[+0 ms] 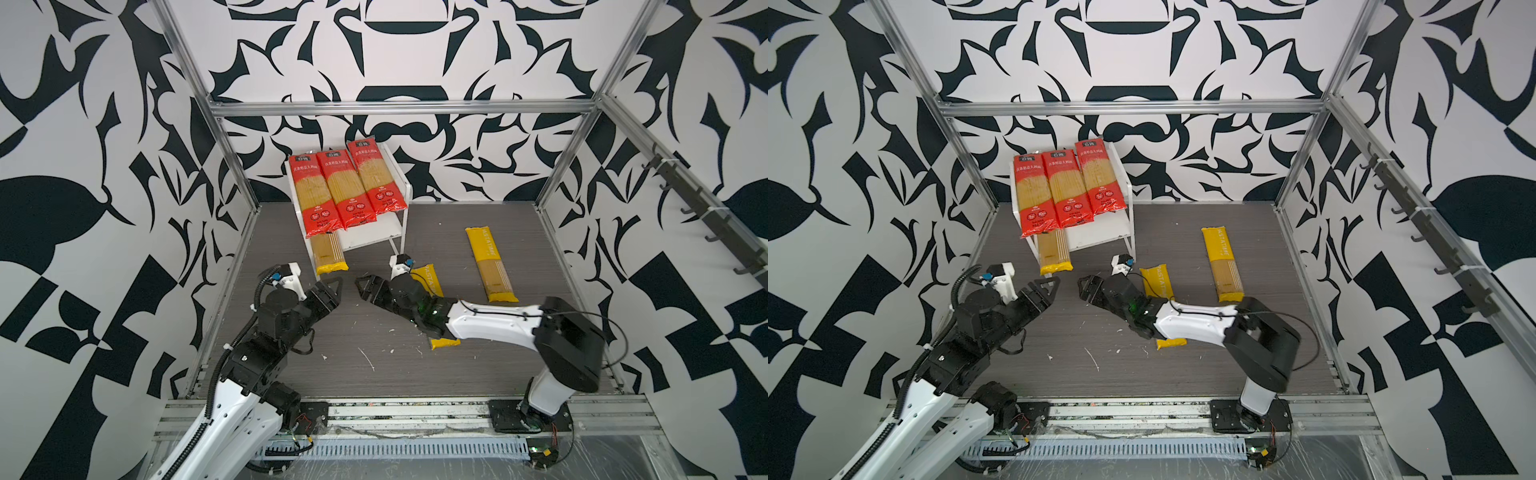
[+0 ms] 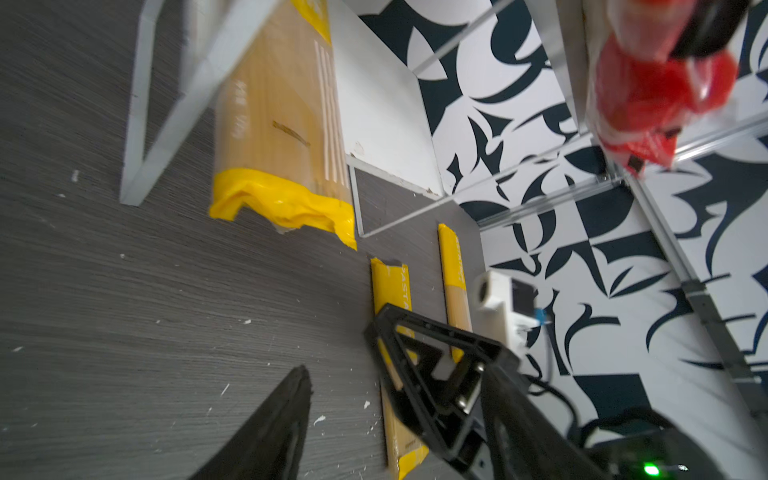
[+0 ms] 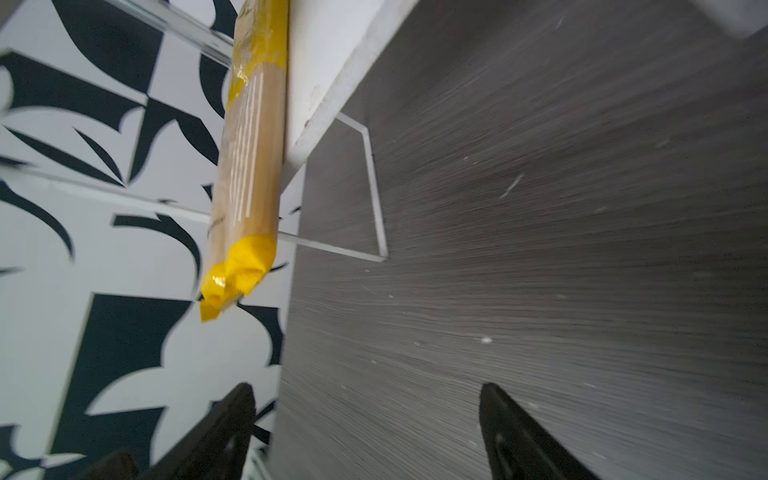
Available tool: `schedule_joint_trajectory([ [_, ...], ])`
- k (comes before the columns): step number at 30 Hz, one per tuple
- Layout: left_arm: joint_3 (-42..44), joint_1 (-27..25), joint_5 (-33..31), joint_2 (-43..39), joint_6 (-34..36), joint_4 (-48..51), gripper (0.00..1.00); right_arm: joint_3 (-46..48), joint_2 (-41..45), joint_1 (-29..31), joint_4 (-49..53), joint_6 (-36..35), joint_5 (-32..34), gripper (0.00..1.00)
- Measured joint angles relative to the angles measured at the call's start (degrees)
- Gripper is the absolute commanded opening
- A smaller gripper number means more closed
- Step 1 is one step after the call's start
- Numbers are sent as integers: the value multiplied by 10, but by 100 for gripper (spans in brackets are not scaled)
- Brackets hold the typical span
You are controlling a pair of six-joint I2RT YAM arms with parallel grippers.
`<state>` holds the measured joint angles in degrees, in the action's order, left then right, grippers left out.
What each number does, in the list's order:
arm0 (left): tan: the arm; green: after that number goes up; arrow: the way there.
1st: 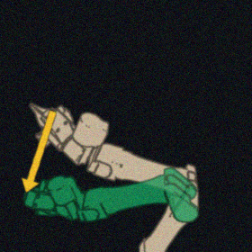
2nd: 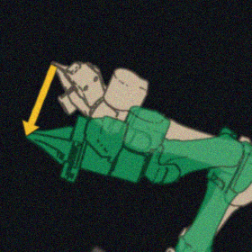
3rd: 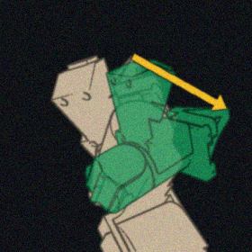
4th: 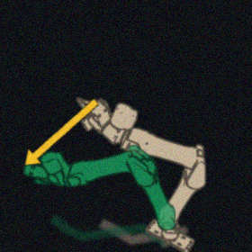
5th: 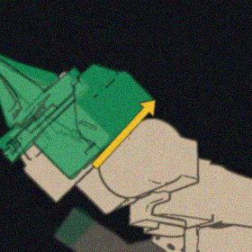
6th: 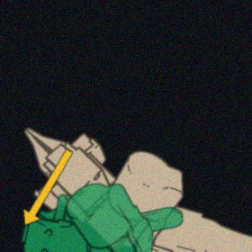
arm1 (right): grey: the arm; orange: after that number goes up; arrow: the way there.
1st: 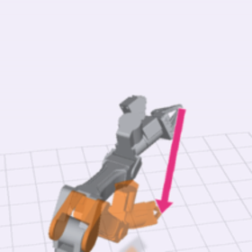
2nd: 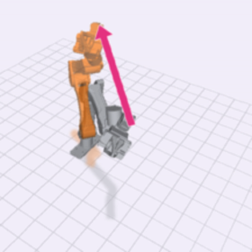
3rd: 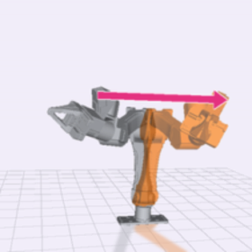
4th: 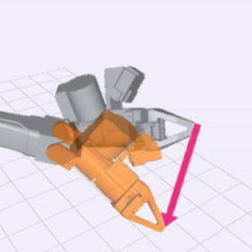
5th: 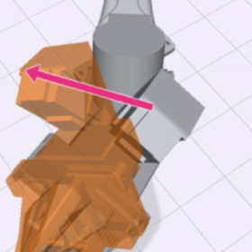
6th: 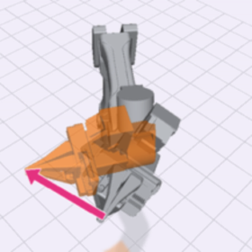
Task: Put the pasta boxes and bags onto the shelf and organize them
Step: 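Open both grippers and draw them back from the shelf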
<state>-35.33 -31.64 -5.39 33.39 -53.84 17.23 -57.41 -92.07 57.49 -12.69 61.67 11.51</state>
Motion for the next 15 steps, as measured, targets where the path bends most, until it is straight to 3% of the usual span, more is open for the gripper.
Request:
schedule_joint_trajectory([
  [1,0,-27,-11,10,10,-7,70,0,32,0,54,-26,23,100],
  [5,0,-122,-53,66,43,-39,71,18,149,-13,208,-69,116,100],
  [6,0,-142,-62,83,49,-49,71,35,183,-30,227,-85,116,92],
  [9,-3,-193,-86,141,65,-78,71,118,287,-125,218,-129,52,53],
  [10,-6,-207,-92,161,70,-85,71,142,315,-159,221,-137,38,48],
  [12,-17,-228,-101,201,74,-94,70,158,335,-203,257,-154,15,44],
  [15,-36,-252,-106,259,73,-116,69,158,313,-233,297,-195,-25,51],
])
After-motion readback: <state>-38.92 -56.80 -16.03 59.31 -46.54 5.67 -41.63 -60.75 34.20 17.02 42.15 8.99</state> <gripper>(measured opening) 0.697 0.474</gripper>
